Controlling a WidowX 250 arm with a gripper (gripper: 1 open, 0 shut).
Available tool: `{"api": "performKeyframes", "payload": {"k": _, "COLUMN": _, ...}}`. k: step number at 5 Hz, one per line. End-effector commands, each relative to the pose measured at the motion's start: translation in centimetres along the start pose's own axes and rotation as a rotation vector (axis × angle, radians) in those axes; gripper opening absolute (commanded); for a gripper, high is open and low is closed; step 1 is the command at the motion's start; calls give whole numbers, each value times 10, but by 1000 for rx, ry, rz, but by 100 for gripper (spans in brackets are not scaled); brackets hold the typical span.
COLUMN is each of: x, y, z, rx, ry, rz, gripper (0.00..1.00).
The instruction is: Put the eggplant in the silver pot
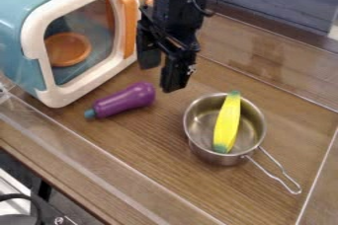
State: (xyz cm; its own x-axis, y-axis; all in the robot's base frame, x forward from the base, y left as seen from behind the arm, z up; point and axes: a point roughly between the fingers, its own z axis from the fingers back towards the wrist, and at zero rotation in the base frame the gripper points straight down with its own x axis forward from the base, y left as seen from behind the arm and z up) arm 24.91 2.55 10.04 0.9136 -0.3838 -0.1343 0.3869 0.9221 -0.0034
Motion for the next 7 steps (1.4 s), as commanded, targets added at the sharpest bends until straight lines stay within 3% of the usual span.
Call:
{"api": "performKeyframes", "payload": {"k": 1, "x": -4, "y": 5, "z": 9, "rx": 32, "ry": -44, "rz": -28, "gripper": 100}}
{"api": "performKeyframes", "payload": {"k": 4, "x": -16, "y": 9, "z": 1, "rx": 47, "ry": -39, "rz": -87, "gripper": 100}}
{"api": "performKeyframes", "payload": {"k": 7, "x": -25, "y": 16, "z": -8, "rx": 49, "ry": -60, "rz": -77, "gripper": 100}}
